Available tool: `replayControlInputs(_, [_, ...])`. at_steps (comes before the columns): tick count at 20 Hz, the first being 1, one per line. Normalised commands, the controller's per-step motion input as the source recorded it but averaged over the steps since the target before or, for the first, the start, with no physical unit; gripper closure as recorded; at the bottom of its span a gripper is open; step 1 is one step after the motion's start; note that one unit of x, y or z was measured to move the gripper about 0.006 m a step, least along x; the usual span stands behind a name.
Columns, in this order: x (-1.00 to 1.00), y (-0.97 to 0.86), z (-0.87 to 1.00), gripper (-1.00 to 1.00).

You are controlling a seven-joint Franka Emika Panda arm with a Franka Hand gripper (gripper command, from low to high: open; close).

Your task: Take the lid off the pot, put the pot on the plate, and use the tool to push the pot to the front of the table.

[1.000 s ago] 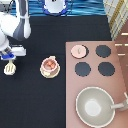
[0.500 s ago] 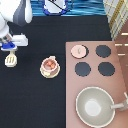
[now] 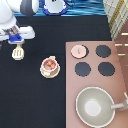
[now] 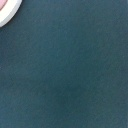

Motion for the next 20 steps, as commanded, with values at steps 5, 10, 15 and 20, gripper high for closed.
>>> replayControlInputs(5, [-0.15, 0.87, 0.07, 1.0])
replayControlInputs(10, [-0.05, 0.89, 0.06, 1.0])
replayControlInputs(15, [-0.41, 0.79, -0.02, 1.0])
replayControlInputs(20, [-0.81, 0.6, -0.19, 1.0])
